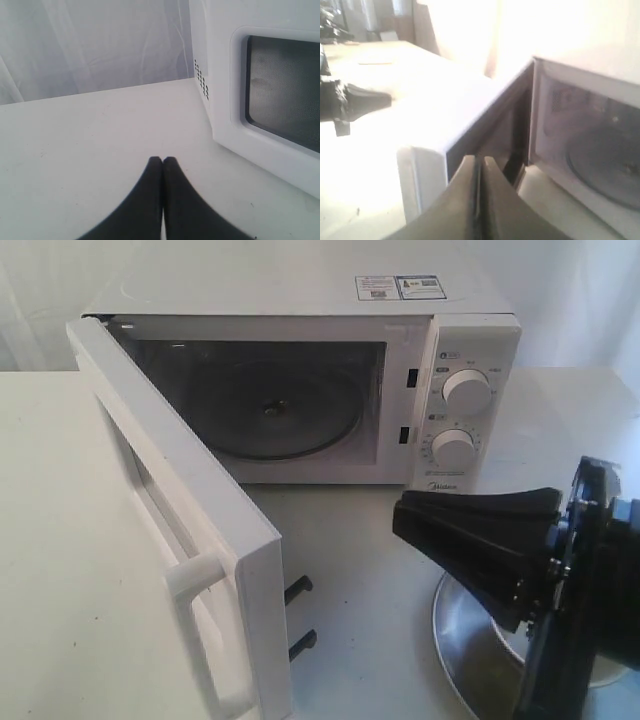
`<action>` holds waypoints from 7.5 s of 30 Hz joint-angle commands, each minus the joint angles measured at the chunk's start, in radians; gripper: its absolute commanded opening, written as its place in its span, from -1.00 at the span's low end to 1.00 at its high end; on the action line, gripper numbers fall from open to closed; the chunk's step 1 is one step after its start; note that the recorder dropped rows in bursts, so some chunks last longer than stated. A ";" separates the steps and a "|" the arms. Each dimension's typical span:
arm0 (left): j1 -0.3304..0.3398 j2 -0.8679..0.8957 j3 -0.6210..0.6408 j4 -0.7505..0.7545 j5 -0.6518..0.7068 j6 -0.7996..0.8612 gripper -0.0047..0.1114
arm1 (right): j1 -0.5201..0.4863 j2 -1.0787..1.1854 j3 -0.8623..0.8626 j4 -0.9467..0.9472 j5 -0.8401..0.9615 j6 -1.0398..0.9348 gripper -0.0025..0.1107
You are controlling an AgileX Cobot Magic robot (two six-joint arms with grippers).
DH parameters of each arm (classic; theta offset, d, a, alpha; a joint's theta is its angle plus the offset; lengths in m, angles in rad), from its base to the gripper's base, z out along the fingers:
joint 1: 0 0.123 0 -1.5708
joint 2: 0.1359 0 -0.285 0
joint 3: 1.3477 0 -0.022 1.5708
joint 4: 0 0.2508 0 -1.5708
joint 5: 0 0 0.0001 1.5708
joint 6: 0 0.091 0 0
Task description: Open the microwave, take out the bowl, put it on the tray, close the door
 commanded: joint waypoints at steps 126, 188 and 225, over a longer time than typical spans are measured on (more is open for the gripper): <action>-0.002 -0.002 -0.003 -0.005 0.001 0.000 -0.92 | 0.556 -0.236 -0.219 -0.550 0.792 0.740 -0.96; -0.002 -0.002 -0.003 -0.005 0.001 0.000 -0.92 | -0.280 -0.768 0.326 -0.004 0.992 0.103 -0.96; -0.002 -0.002 -0.003 -0.005 0.001 0.000 -0.92 | -0.453 -0.768 0.326 1.169 0.683 -1.022 -0.96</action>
